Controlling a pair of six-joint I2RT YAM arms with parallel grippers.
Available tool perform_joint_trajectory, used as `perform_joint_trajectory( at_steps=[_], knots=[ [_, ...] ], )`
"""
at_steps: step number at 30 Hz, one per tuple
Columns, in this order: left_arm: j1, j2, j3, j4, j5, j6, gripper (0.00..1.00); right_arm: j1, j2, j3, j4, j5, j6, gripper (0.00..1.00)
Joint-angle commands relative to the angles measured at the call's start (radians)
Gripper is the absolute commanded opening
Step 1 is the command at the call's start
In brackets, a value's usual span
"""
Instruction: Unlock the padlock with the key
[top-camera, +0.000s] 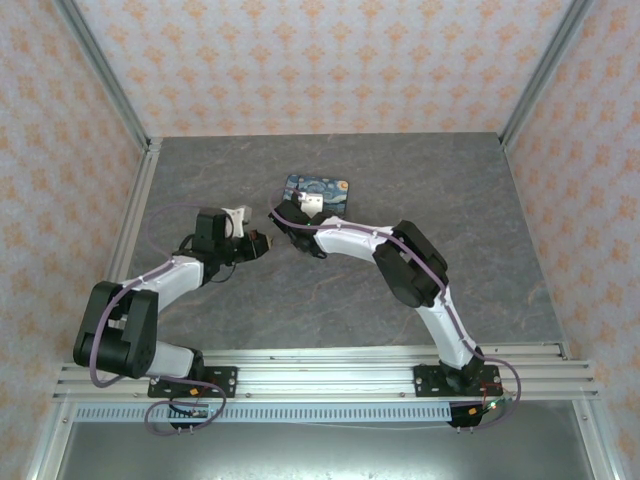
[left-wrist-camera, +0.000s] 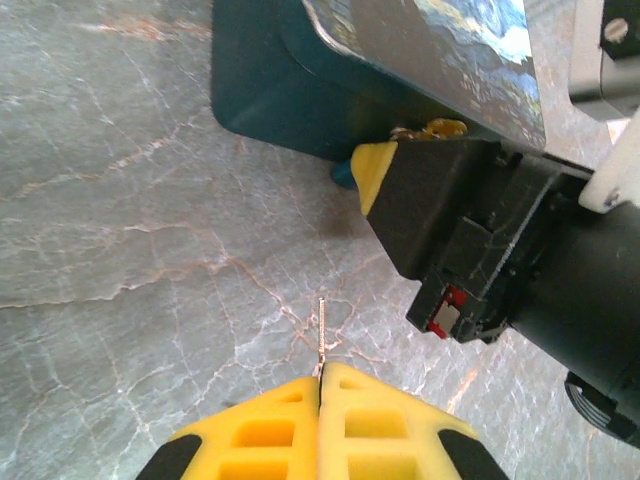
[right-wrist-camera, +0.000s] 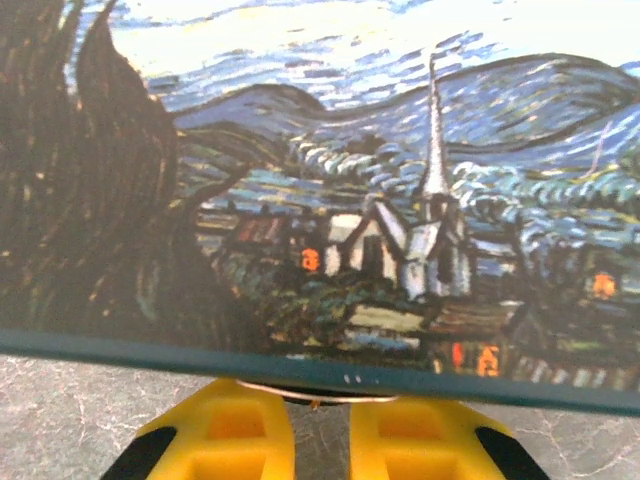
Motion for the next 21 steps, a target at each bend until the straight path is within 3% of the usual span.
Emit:
perform_joint_trajectory(
  at_steps=[1, 9, 21],
  knots=[
    [-0.004, -0.029, -0.034, -0.018, 0.018, 0.043, 0.0, 0.004, -0.078, -0.056, 0.001, -0.061, -0.032, 0.0],
    [-0.029, -0.166, -0.112, -0.045, 0.011, 0.084, 0.0, 0.005, -0.19, -0.185, 0.04, -0.202, -0.026, 0.0],
    [-0.099, -0.284, -0.192, -0.013, 0.028, 0.096, 0.0, -0.002, -0.229, -0.174, -0.015, -0.423, -0.036, 0.0]
  ],
)
